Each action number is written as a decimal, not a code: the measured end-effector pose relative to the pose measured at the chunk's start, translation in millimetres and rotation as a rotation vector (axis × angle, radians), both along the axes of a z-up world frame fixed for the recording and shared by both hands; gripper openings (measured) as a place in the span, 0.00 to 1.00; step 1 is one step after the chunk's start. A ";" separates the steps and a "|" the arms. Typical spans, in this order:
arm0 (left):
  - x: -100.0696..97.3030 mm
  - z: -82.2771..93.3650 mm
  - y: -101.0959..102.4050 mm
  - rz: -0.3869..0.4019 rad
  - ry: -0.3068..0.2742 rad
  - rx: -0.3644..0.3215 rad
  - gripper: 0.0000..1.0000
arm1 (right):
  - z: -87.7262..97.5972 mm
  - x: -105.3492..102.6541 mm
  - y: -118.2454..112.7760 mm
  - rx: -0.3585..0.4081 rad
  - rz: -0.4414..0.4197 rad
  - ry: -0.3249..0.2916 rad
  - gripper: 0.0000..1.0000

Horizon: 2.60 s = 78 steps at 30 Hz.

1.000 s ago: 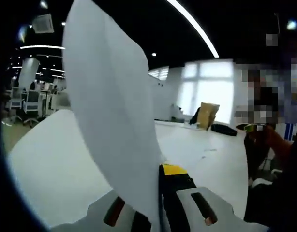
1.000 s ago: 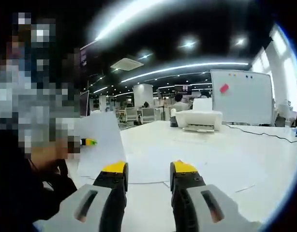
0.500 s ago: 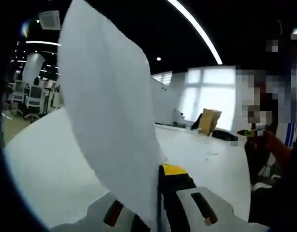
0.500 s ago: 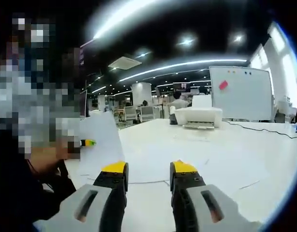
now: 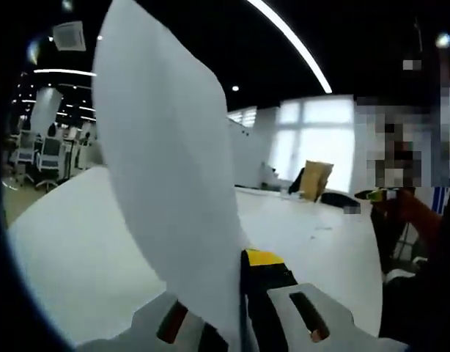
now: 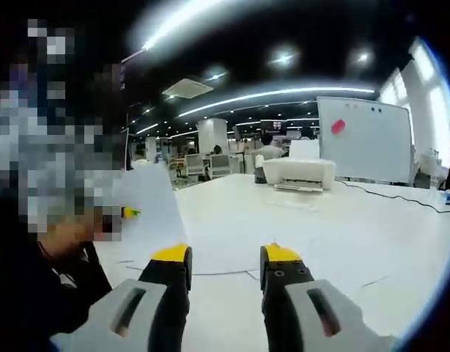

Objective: Organize the stack of printing papers by aligning and flattening the scattered papers on the table

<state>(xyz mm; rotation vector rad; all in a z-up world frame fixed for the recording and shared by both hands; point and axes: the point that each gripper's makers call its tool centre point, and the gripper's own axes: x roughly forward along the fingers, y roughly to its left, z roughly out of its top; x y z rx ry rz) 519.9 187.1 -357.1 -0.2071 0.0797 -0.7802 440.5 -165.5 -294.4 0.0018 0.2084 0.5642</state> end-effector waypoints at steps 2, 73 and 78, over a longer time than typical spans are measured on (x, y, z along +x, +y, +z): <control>-0.6 1.8 1.9 0.001 -0.005 -0.011 0.05 | -1.7 1.2 0.2 0.006 -0.005 0.011 0.35; 1.5 3.5 8.0 0.021 -0.007 -0.026 0.06 | -67.5 100.7 29.4 -0.049 -0.104 0.121 0.51; 1.6 3.9 9.0 0.023 -0.007 -0.029 0.06 | -75.5 109.9 26.4 -0.057 -0.122 0.128 0.52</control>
